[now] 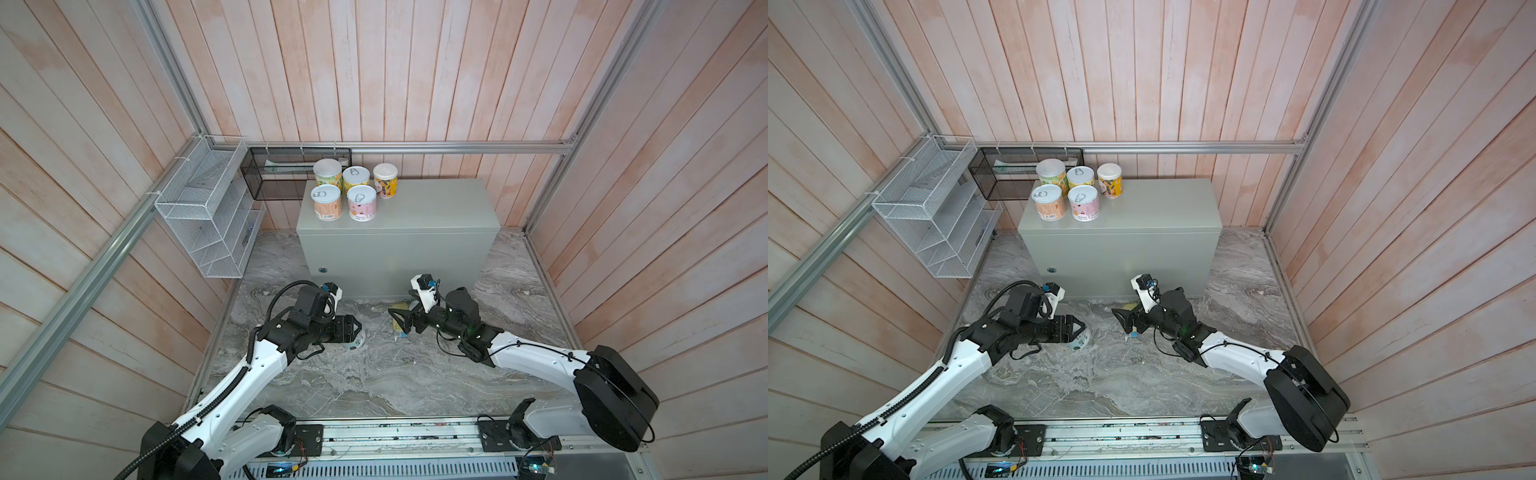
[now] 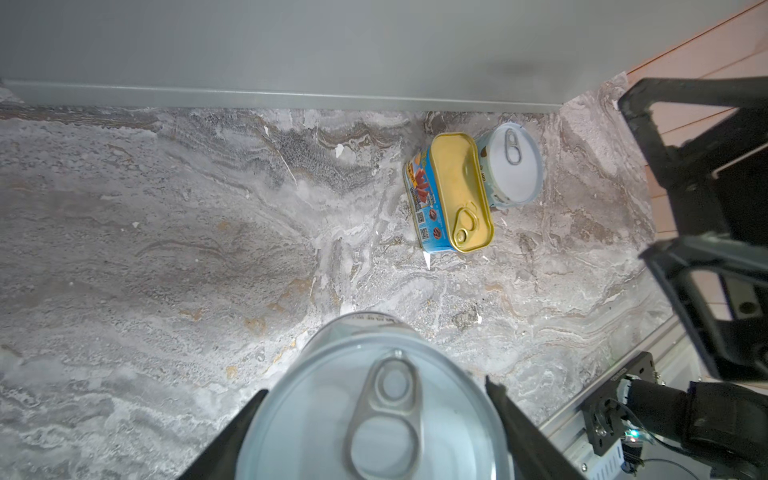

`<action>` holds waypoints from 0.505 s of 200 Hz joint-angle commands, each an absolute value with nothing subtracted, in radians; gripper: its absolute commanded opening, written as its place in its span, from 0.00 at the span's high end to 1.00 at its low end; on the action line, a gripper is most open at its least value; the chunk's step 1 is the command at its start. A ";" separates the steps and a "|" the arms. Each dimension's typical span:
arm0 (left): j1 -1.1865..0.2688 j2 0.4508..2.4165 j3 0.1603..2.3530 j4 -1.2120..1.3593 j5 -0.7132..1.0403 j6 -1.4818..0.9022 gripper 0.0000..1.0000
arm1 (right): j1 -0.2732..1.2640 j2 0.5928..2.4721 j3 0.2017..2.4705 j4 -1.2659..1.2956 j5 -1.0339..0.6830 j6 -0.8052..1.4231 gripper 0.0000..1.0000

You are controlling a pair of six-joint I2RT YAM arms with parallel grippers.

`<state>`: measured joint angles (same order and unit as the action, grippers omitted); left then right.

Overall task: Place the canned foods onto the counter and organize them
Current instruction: 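Carry the white-lidded can toward the right gripper while the right gripper approaches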

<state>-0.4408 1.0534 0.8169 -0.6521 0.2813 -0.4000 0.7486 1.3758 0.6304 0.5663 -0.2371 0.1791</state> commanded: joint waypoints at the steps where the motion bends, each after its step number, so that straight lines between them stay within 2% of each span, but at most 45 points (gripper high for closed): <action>1: -0.433 1.039 0.856 -0.654 0.354 -0.384 0.36 | 0.768 1.413 0.660 0.627 -0.321 0.163 0.02; 101: -0.413 1.055 0.931 -0.710 0.421 -0.391 0.37 | 0.846 1.494 0.695 0.688 -0.448 0.126 0.02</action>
